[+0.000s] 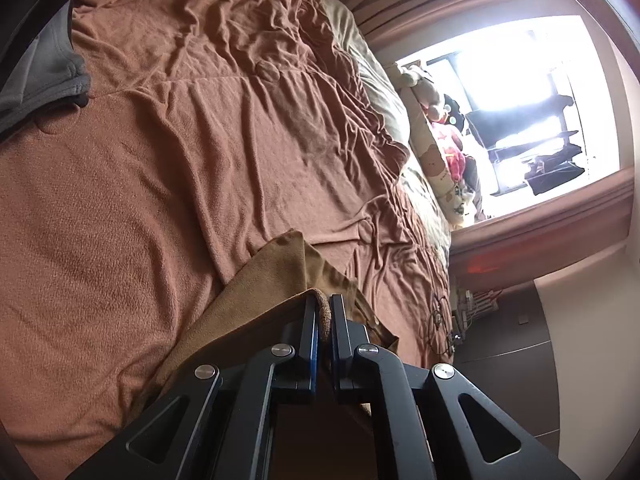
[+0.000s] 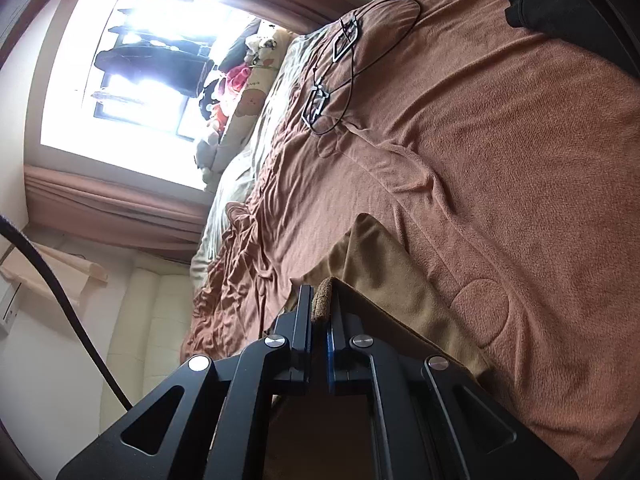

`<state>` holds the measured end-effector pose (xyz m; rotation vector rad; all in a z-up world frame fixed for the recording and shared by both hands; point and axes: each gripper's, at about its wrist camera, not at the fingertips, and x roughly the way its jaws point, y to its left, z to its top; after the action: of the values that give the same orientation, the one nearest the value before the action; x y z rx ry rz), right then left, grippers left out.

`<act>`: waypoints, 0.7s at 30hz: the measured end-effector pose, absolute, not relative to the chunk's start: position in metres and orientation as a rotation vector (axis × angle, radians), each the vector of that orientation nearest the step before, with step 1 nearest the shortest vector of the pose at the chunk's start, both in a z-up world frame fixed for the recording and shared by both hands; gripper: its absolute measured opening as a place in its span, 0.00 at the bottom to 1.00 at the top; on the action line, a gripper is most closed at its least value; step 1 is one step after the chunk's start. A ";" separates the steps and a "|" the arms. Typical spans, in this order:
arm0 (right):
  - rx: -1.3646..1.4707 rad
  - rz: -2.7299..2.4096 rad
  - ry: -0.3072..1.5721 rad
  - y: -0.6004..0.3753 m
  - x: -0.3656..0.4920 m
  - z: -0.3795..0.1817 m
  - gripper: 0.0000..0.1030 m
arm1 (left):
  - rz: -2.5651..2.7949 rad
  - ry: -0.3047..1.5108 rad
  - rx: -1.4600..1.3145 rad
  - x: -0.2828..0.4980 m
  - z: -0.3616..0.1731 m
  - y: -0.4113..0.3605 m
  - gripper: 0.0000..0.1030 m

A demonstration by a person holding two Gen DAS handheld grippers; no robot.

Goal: Fold small clothes
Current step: 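Lower the hem onto the collar and open both grippers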

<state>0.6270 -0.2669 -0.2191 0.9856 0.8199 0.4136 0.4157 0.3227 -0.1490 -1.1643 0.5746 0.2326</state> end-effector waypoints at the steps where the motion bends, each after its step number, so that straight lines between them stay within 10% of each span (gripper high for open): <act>1: 0.976 0.404 0.829 -0.263 0.632 -0.222 0.02 | 0.239 0.587 -1.164 0.421 -0.156 0.325 0.04; 12: 0.874 0.354 0.939 -0.244 0.667 -0.238 0.03 | 0.280 0.797 -1.070 0.474 -0.208 0.339 0.05; 15: 0.818 0.357 0.944 -0.246 0.671 -0.225 0.07 | 0.279 0.827 -1.004 0.482 -0.205 0.341 0.18; 19: 0.700 0.350 0.931 -0.243 0.670 -0.202 0.70 | 0.277 0.846 -0.890 0.493 -0.193 0.340 0.46; 21: 0.650 0.363 0.861 -0.240 0.664 -0.187 0.76 | 0.274 0.865 -0.831 0.499 -0.189 0.340 0.47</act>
<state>0.6639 -0.2400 -0.1866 0.6498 0.8614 0.3629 0.4991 0.3401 -0.1893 -0.8309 0.8651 0.2745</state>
